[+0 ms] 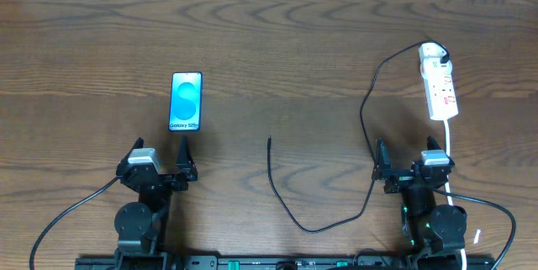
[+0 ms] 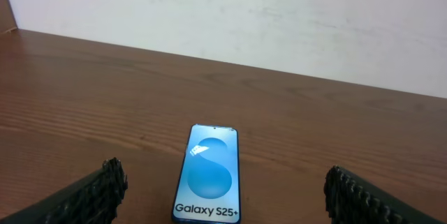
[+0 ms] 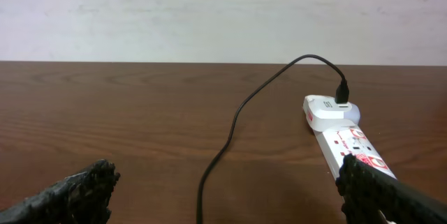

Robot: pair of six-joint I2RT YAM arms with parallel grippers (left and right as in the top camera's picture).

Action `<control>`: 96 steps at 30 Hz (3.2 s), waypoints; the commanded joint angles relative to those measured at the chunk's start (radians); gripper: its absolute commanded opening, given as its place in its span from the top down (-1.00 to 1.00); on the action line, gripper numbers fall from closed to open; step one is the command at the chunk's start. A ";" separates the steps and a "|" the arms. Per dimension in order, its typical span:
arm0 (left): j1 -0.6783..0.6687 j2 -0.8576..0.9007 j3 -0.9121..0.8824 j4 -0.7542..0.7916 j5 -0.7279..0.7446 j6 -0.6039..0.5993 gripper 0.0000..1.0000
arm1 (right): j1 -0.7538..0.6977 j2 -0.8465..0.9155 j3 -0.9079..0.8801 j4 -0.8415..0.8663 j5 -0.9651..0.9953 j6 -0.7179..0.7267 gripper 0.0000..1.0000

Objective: Plug charger to phone and switch on socket

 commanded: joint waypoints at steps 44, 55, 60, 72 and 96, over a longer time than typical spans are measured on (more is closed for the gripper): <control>0.004 0.557 0.789 -0.377 0.073 0.029 -0.86 | 0.006 -0.006 -0.002 -0.005 -0.008 0.014 -0.99; 0.004 0.943 1.152 -0.708 0.073 0.070 -0.85 | 0.006 -0.006 -0.002 -0.005 -0.008 0.014 -0.98; 0.004 1.052 1.220 -0.786 0.073 0.069 -0.86 | 0.006 -0.006 -0.002 -0.005 -0.008 0.014 -0.99; 0.004 1.160 1.223 -0.888 0.070 0.070 -0.85 | 0.006 -0.006 -0.002 -0.005 -0.008 0.014 -0.99; 0.004 1.359 1.221 -0.914 0.073 0.069 -0.85 | 0.006 -0.006 -0.002 -0.005 -0.008 0.014 -0.99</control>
